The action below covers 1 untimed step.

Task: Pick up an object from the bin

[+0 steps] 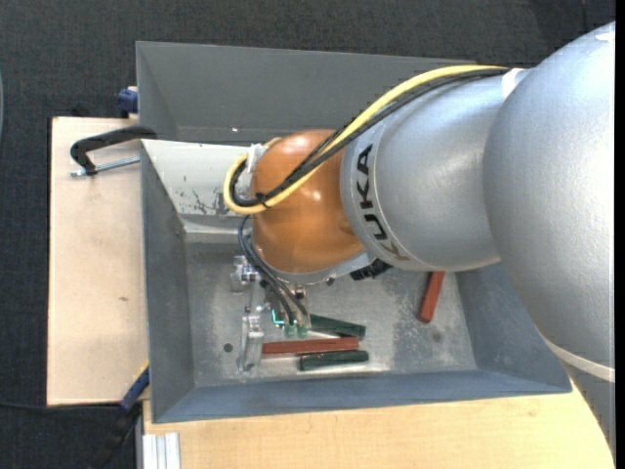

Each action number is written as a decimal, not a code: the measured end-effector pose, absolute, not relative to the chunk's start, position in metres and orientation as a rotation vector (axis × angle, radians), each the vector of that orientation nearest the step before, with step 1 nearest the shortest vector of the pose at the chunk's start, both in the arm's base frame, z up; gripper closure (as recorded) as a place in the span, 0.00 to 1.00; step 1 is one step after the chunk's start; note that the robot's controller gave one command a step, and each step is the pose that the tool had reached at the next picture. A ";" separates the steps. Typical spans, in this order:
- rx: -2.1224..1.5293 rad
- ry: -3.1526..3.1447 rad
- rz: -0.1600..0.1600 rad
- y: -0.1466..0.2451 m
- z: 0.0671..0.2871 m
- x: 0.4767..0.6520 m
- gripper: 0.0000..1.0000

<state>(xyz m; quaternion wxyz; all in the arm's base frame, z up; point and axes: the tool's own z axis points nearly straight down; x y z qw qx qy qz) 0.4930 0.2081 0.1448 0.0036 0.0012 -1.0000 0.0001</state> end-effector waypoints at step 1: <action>0.001 -3.142 -0.002 0.207 0.149 0.495 0.00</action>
Offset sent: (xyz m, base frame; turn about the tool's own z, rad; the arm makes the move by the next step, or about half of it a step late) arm 0.0044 -0.0924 -0.0363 -0.1128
